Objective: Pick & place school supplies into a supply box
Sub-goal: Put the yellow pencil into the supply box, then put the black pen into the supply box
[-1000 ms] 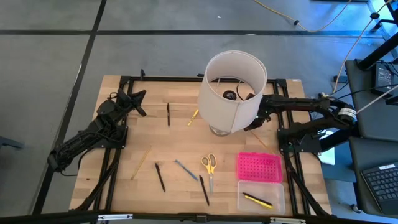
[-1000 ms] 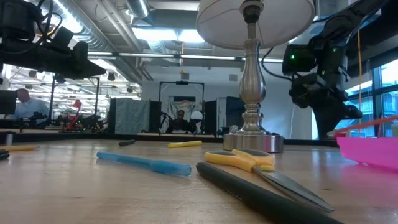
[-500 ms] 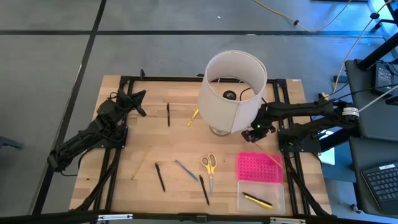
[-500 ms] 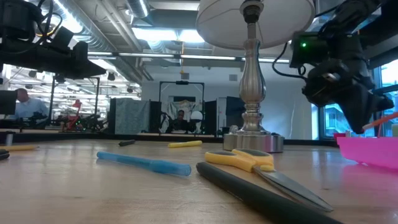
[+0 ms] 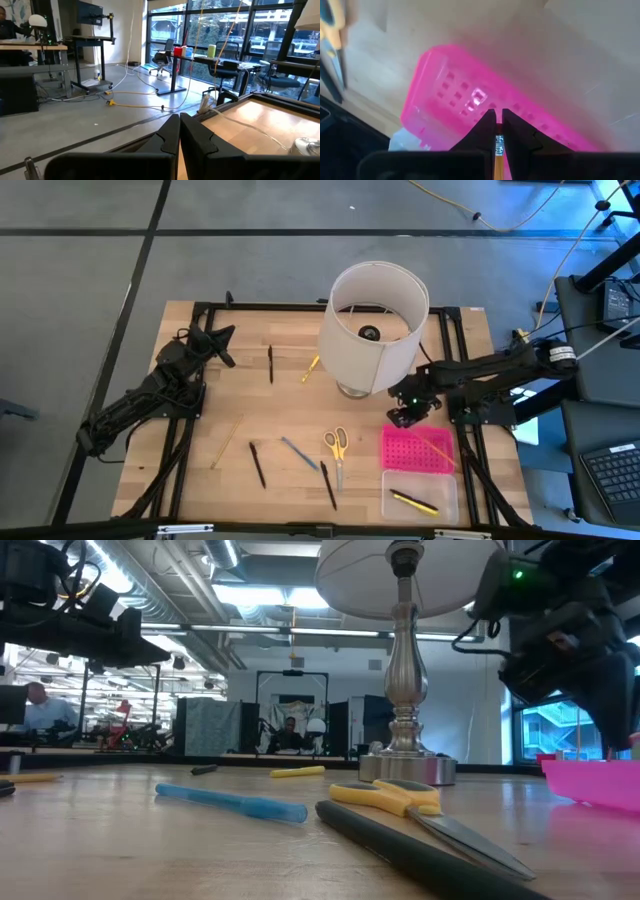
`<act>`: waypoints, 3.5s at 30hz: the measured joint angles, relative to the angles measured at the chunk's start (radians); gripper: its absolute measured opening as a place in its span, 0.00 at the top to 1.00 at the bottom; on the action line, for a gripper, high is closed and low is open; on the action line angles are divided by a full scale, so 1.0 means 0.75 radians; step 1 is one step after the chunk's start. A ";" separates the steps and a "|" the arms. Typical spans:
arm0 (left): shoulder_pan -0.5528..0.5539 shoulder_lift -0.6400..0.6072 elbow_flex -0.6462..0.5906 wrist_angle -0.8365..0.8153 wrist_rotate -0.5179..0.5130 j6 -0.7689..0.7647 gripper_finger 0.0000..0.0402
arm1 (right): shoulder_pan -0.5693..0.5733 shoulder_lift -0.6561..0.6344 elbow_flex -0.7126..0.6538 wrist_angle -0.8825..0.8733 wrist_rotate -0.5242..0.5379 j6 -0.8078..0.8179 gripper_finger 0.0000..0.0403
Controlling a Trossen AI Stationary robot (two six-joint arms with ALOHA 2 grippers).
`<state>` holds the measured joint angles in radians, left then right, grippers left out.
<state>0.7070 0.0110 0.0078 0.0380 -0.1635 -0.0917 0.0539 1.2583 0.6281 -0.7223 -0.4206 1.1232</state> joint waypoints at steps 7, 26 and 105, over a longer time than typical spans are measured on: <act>0.000 0.000 0.000 0.000 0.000 0.000 0.98 | 0.146 0.000 -0.001 0.116 0.004 0.142 0.92; 0.000 0.000 0.001 0.002 -0.004 0.000 0.98 | 0.517 0.000 0.000 0.459 0.153 0.387 0.92; 0.000 0.000 0.000 0.005 -0.034 -0.078 0.98 | 0.928 -0.034 0.002 0.906 0.907 -0.154 0.74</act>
<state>0.7070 0.0109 0.0082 0.0418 -0.1891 -0.1504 0.7502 1.2326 0.6292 -0.0427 0.2599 1.0073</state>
